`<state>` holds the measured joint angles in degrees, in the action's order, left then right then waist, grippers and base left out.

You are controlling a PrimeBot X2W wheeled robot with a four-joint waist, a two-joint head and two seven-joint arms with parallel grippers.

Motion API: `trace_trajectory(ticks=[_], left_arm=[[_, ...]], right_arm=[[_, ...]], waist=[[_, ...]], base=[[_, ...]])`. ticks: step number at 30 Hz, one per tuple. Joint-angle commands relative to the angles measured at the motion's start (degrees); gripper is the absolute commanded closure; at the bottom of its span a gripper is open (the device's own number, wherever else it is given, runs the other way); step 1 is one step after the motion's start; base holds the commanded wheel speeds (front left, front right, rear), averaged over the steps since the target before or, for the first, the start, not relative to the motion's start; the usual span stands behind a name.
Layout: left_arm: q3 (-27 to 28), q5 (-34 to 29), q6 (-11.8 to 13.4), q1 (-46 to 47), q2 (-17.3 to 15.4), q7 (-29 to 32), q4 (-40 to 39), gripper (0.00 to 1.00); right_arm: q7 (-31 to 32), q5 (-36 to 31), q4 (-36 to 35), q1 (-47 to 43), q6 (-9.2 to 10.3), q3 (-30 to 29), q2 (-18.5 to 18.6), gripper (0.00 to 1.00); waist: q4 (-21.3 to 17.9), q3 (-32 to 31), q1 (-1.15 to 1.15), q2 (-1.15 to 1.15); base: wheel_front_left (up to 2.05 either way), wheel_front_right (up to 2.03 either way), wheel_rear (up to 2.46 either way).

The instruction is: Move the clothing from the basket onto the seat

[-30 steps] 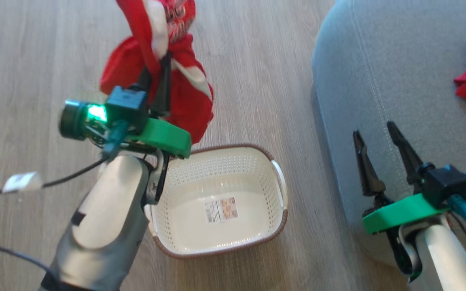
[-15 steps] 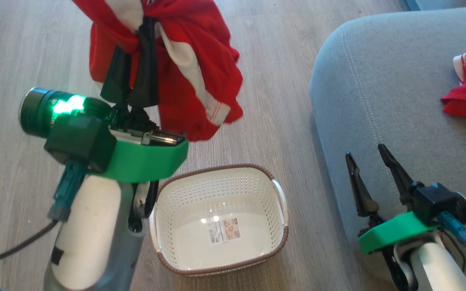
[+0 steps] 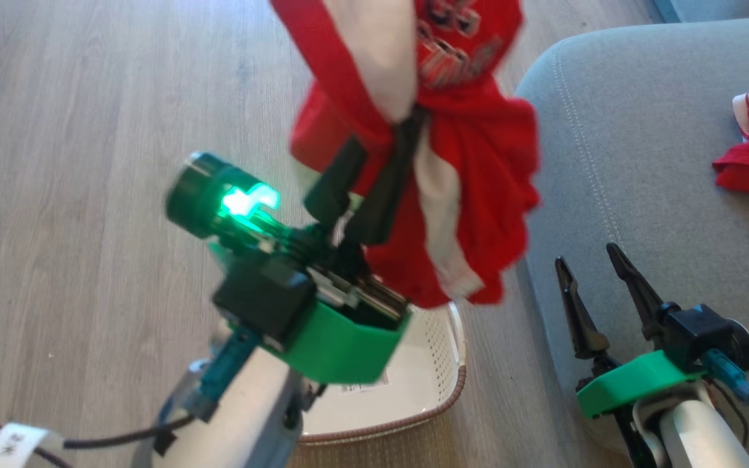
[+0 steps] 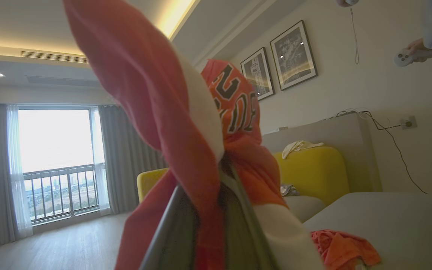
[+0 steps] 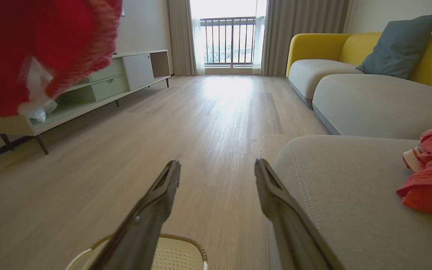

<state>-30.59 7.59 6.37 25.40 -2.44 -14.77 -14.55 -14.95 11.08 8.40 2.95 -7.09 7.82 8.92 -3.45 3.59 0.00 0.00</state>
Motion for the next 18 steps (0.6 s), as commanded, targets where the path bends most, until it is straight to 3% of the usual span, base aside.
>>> trace_trajectory(ticks=[1,8,18], left_arm=[[0.46,0.39,-0.18,0.40,-0.44,-0.23,-1.49,1.00],[-4.26,3.05,0.11,-1.68,-0.44,-0.23,-1.29,1.00],[-4.49,3.13,0.91,-1.69,-0.44,-0.23,-0.45,1.00]], right_arm=[[-0.05,-0.46,-1.97,1.33,-0.40,0.78,0.07,0.00],[-0.05,-0.48,-2.22,1.50,-0.40,0.40,0.25,0.00],[-0.05,-0.41,-2.11,1.52,-0.40,0.27,0.78,0.00]], waist=[[-0.10,0.02,0.00,0.00],[0.12,0.37,0.00,0.00],[0.17,0.17,0.00,0.00]], base=[[0.00,0.00,0.00],[0.00,0.00,0.00],[0.00,0.00,0.00]])
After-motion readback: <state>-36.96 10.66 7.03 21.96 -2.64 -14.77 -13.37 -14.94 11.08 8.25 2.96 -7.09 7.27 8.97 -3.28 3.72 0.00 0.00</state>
